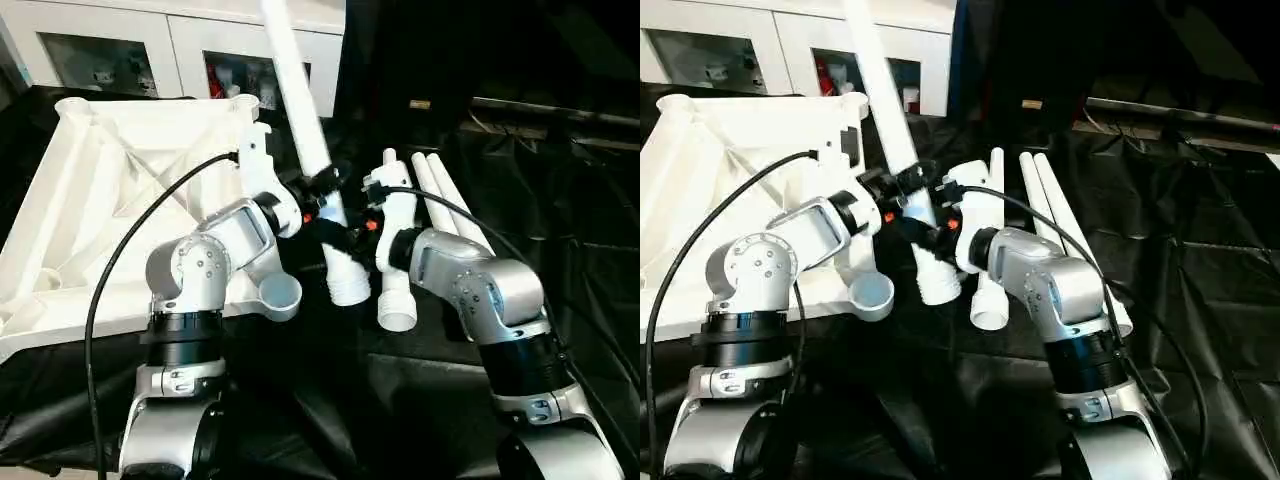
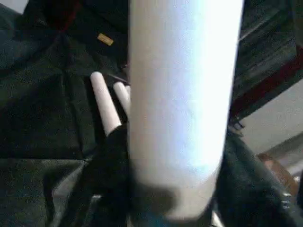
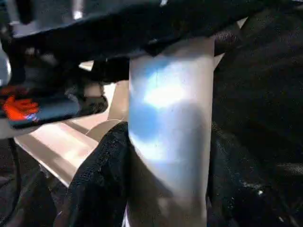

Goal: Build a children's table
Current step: Pick table leg

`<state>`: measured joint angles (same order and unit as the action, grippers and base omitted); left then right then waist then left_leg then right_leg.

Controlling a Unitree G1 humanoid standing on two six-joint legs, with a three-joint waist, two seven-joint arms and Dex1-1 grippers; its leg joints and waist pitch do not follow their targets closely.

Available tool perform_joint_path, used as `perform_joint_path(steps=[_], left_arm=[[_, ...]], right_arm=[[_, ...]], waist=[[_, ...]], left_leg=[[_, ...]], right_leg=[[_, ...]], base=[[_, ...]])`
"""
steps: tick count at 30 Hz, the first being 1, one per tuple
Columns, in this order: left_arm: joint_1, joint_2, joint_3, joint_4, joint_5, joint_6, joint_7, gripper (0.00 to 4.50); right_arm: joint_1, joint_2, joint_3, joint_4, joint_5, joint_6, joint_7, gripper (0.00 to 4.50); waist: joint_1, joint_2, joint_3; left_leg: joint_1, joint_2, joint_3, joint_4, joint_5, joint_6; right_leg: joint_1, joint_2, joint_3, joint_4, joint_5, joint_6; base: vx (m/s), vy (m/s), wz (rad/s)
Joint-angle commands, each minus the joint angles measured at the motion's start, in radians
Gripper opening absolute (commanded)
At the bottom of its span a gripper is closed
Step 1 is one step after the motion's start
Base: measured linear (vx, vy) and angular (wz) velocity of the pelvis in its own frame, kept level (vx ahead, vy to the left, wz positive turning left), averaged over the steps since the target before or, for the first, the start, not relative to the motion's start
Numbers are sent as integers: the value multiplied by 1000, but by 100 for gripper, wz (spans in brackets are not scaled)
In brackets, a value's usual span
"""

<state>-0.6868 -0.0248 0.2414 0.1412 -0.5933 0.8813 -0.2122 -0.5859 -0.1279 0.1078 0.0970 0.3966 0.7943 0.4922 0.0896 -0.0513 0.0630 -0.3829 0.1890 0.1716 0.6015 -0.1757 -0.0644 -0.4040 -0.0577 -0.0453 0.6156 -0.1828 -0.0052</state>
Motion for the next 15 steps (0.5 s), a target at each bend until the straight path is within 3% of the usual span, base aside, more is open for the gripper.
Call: perform_joint_path(steps=[1, 2, 5, 10, 11, 15], left_arm=[[-29, -1, -6, -10, -8, -22, -14, 218], [-29, 3, -9, -12, -12, -22, -24, 200], [-23, 37, -44, -29, -18, -23, -100, 193], [-20, 126, -96, -64, -68, 29, -279, 187], [-23, 150, -111, -68, -82, 38, -332, 187], [-40, 200, -137, -64, -117, 45, -471, 187]], right_arm=[[-17, -6, 4, -11, -5, -3, 8, 182], [-18, -7, 4, -11, -2, -2, 14, 182], [-13, -2, -26, -26, 60, 35, 56, 252], [25, -77, -52, -91, 122, 51, 161, 271], [33, -100, -64, -101, 147, 67, 197, 296], [57, -184, -58, -150, 216, 136, 322, 300]], waist=[[2, 0, -76], [2, 0, -76], [1, -3, -75], [7, 2, -77], [6, 1, -76], [14, 3, -74]], left_leg=[[19, 32, -6, -66, -93, -14], [20, 33, -6, -65, -93, -15], [18, 32, -6, -67, -93, -15], [20, 32, -6, -66, -79, -9], [21, 32, -5, -66, -82, -7], [23, 31, -3, -66, -105, -8]], right_leg=[[59, -72, 42, -60, -85, -169], [59, -72, 42, -60, -85, -169], [58, -71, 42, -60, -93, -164], [58, -71, 41, -53, -57, -173], [57, -70, 41, -54, -62, -174], [59, -70, 42, -61, -106, -178]], base=[[0, 0, 0], [0, 0, 0], [0, 0, 0], [0, 0, 0], [0, 0, 0], [0, 0, 0]])
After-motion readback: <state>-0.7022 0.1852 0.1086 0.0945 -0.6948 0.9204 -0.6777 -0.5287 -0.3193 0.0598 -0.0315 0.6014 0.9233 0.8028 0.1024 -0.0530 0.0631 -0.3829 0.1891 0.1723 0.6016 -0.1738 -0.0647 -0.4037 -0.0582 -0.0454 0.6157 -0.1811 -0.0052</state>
